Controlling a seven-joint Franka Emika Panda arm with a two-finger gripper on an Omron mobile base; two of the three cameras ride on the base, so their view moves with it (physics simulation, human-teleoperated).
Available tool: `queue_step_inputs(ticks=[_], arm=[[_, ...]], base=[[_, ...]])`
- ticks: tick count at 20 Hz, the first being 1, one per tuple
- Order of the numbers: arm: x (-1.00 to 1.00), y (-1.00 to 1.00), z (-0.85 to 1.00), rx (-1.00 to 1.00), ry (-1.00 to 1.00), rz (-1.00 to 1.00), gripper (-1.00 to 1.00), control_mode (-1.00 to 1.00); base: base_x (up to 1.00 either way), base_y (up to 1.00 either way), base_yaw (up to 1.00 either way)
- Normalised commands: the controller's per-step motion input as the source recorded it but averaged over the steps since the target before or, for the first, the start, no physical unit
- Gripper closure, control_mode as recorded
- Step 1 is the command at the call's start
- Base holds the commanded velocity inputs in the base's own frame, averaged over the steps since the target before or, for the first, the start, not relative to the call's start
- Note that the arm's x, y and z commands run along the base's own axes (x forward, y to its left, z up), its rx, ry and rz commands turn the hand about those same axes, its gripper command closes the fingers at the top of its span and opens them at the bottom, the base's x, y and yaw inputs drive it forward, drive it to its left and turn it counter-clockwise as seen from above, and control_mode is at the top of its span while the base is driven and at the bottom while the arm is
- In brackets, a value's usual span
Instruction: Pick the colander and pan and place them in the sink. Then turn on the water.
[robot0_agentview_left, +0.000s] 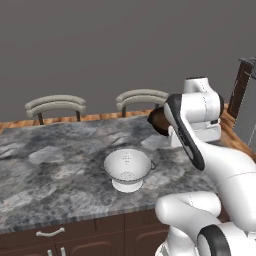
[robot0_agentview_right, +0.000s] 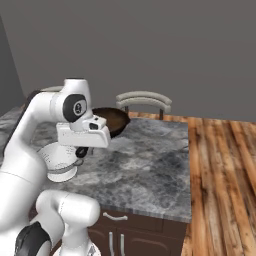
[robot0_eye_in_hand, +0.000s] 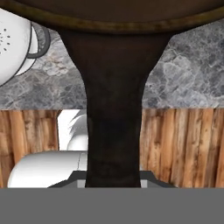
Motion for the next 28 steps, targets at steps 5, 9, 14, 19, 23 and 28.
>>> queue_step_inputs(ticks=[5, 9, 14, 19, 23, 28], arm=[[-0.01, 0.09, 0.0, 0.0, 0.0, 0.0, 1.0, -1.0], [0.0, 0.0, 0.0, 0.0, 0.0, 0.0, 1.0, 1.0], [0.0, 0.0, 0.0, 0.0, 0.0, 0.0, 1.0, 1.0], [0.0, 0.0, 0.0, 0.0, 0.0, 0.0, 1.0, 1.0], [0.0, 0.0, 0.0, 0.0, 0.0, 0.0, 1.0, 1.0], [0.0, 0.0, 0.0, 0.0, 0.0, 0.0, 1.0, 1.0]], base=[[0.0, 0.0, 0.0], [-0.43, -0.16, -0.01], [-0.92, -0.49, -0.18], [-1.0, -0.53, -0.41], [-0.66, -0.25, -0.65], [-0.19, 0.0, -0.87]])
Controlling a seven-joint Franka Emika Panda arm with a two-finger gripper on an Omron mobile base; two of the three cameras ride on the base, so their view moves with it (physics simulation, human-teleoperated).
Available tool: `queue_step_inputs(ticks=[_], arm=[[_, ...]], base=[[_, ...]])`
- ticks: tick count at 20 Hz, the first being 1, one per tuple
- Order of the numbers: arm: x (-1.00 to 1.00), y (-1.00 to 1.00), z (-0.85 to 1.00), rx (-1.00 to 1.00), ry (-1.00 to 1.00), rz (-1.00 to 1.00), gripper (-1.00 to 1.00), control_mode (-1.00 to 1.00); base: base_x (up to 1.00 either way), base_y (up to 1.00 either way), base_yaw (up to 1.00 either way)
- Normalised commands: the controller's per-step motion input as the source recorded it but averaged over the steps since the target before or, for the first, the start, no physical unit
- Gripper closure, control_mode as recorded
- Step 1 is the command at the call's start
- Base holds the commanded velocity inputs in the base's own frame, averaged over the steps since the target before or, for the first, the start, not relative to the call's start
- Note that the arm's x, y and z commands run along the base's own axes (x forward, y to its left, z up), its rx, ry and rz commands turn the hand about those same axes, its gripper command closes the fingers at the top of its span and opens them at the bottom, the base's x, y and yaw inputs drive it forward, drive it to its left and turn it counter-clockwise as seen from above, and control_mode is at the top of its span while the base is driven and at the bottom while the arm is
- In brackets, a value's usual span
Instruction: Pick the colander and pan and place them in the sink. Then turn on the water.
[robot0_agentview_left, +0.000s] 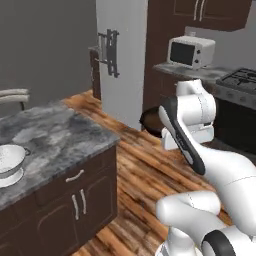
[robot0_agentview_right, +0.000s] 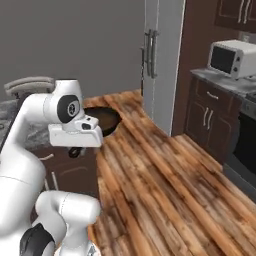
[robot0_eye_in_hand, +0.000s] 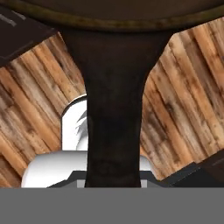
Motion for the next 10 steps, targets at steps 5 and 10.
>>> queue_step_inputs(ticks=[5, 10], arm=[[0.0, 0.0, 0.0, 0.0, 0.0, 0.0, 1.0, 1.0], [0.0, 0.0, 0.0, 0.0, 0.0, 0.0, 1.0, 1.0]], base=[[-0.01, 0.03, -0.98], [0.0, 0.07, -0.98]])
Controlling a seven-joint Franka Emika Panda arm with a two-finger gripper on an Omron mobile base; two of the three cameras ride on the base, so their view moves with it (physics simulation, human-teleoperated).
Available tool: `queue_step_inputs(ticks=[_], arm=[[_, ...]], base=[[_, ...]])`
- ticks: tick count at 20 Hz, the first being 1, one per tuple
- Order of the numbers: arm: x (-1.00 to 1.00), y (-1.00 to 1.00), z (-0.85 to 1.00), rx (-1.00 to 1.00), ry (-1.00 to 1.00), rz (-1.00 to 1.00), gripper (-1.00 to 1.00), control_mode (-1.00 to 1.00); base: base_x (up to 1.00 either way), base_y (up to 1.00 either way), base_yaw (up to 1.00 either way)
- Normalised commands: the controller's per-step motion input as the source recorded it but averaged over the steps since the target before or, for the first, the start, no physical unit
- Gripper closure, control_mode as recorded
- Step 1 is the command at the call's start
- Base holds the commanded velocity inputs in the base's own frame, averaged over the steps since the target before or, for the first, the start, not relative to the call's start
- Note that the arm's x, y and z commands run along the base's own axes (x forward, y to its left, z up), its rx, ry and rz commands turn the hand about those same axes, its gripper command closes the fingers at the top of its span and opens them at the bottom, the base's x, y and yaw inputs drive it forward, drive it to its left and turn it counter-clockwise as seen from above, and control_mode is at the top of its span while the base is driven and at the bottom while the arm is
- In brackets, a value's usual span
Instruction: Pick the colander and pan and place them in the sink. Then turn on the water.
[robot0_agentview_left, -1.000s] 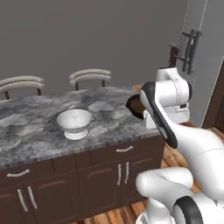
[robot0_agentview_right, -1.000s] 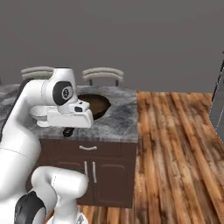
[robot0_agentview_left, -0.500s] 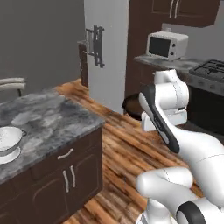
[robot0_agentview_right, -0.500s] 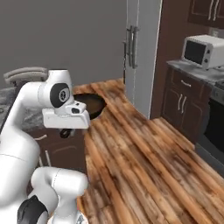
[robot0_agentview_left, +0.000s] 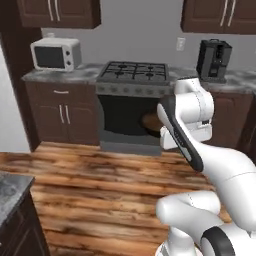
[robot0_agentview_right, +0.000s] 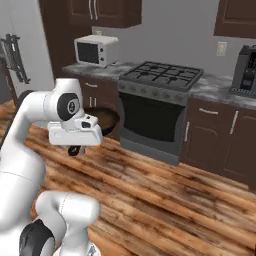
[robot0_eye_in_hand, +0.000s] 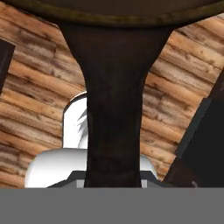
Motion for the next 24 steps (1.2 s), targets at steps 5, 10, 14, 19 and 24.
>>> queue_step_inputs(ticks=[5, 10, 14, 19, 24], arm=[[0.0, 0.0, 0.0, 0.0, 0.0, 0.0, 1.0, 1.0], [0.0, 0.0, 0.0, 0.0, 0.0, 0.0, 1.0, 1.0], [0.0, 0.0, 0.0, 0.0, 0.0, 0.0, 1.0, 1.0], [0.0, 0.0, 0.0, 0.0, 0.0, 0.0, 1.0, 1.0], [0.0, 0.0, 0.0, 0.0, 0.0, 0.0, 1.0, 1.0]], base=[[0.0, 0.11, -0.99], [0.0, 0.0, -1.0], [0.0, 0.0, -1.0], [0.01, 0.11, -0.98], [0.43, 0.85, -0.53]])
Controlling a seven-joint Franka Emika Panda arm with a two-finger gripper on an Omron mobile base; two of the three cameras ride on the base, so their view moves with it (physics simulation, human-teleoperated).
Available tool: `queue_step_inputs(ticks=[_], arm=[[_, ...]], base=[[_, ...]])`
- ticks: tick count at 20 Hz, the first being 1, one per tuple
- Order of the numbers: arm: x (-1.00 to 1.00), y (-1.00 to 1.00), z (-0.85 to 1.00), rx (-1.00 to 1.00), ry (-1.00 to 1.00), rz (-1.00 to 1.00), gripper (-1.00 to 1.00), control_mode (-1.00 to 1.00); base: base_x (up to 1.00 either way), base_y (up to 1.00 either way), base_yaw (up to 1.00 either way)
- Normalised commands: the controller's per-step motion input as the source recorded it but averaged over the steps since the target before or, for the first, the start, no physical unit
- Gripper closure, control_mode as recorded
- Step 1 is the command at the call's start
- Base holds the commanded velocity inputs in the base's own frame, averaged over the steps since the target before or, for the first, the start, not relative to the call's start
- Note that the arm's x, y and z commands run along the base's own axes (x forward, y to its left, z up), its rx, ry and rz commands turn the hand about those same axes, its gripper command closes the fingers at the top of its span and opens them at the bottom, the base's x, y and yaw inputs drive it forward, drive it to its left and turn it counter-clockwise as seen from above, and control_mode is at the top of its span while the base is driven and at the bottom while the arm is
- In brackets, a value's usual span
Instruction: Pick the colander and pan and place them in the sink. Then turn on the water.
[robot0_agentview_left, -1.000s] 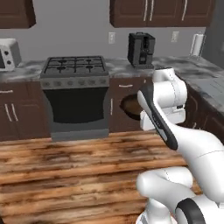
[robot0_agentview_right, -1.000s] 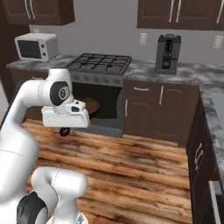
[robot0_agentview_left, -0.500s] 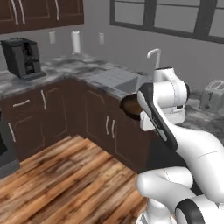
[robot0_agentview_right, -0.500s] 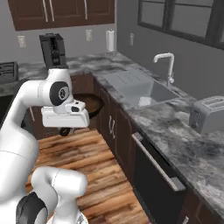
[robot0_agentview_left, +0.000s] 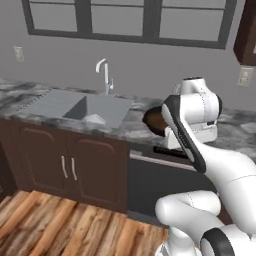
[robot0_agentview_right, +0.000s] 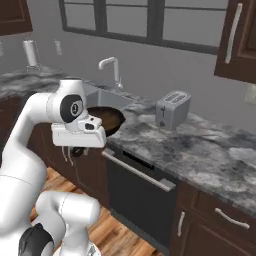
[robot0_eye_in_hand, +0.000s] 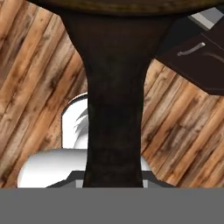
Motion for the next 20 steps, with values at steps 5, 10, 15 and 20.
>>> queue_step_inputs(ticks=[5, 10, 15, 20], arm=[[0.0, 0.0, 0.0, 0.0, 0.0, 0.0, 1.0, 1.0], [0.0, 0.0, 0.0, 0.0, 0.0, 0.0, 1.0, 1.0], [0.0, 0.0, 0.0, 0.0, 0.0, 0.0, 1.0, 1.0], [0.0, 0.0, 0.0, 0.0, 0.0, 0.0, 1.0, 1.0]], base=[[0.7, 0.89, -0.27], [0.69, 0.93, -0.24], [0.51, 0.8, -0.36], [0.4, 0.88, -0.45]])
